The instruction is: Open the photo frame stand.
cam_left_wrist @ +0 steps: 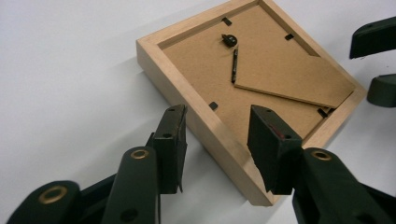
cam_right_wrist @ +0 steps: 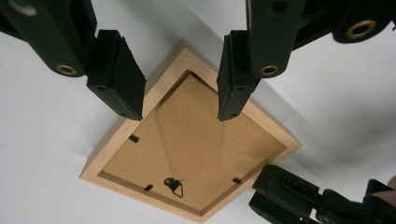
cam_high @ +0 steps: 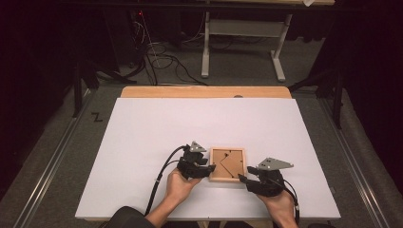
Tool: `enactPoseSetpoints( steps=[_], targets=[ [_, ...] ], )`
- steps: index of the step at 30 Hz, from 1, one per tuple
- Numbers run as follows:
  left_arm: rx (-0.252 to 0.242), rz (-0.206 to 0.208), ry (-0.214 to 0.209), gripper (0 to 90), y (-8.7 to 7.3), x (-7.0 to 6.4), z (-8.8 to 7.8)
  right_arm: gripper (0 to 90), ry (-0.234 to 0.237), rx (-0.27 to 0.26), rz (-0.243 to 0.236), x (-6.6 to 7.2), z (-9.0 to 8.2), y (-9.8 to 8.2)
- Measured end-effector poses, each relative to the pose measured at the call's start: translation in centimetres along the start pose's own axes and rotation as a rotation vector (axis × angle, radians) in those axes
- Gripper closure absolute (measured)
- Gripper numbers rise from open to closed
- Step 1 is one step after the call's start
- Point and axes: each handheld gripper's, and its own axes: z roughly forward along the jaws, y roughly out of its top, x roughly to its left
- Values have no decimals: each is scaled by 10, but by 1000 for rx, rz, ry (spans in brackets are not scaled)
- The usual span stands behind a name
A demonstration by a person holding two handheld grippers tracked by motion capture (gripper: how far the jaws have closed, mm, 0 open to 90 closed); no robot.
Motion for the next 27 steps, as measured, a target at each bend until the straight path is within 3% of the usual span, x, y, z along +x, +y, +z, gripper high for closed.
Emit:
enactPoseSetpoints(
  steps=[3, 10, 21, 27],
  targets=[
    [-4, 3, 21, 548, 0, 1, 1, 514, -13, -2, -11, -1, -2, 4],
    [14, 8, 11, 526, -1, 0, 5, 515, -32, 0, -44, -2, -4, 13],
    [17, 21, 3, 540, -2, -3, 5, 455, -11, 70, -126, 15, 24, 29],
    [12, 20, -10, 548, -2, -3, 4, 434, -25, 120, -141, 13, 33, 29]
  ],
)
